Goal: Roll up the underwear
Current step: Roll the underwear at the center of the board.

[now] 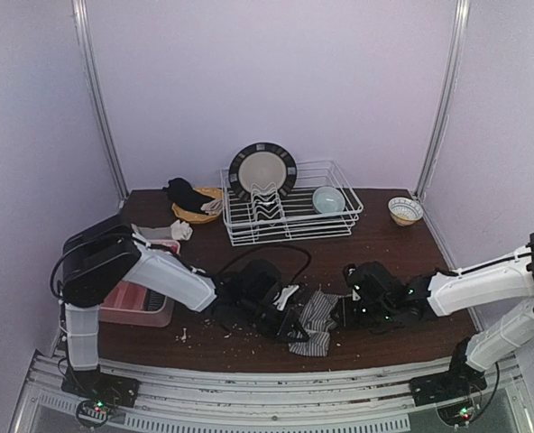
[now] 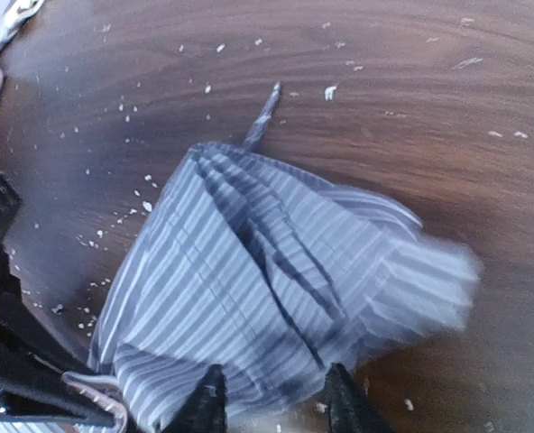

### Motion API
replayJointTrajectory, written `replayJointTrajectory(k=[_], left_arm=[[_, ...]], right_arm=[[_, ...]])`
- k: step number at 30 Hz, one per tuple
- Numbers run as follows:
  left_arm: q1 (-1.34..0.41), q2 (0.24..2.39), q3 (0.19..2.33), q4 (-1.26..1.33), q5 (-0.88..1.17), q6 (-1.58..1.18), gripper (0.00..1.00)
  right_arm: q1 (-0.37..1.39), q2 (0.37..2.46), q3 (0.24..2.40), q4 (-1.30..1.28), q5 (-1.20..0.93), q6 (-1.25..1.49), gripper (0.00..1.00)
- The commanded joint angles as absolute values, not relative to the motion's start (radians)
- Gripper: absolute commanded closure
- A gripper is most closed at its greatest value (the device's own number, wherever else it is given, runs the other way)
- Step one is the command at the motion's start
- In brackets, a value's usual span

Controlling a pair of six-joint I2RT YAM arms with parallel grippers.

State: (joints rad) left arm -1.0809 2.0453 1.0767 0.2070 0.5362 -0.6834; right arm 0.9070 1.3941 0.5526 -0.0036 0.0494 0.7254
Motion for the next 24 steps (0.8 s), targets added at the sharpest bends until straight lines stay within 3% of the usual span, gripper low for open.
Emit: replayJointTrajectory(k=[1,8,17,24], left_arm=[[-1.074,2.054,1.093,0.014,0.492,-0.671,1.0],[-1.058,2.092,1.132,-0.042,0.573,-0.661,1.0],[-1.018,2.098,1.136,-0.082,0.637,-0.654,1.0],[-1.008,2.119,1.154,-0.123,0.663,-0.627,1.0]], right_arm=[[0.976,1.231,0.599,-0.203,0.183,0.643,0.58],[1.138,1.088,0.612,-0.128,0.103,0.366,0.57],[1.283,1.352,0.762,-0.217,0.11,0.151,0.54],[1.297,1.494,0.82,-0.217,0.158,0.081,0.48]])
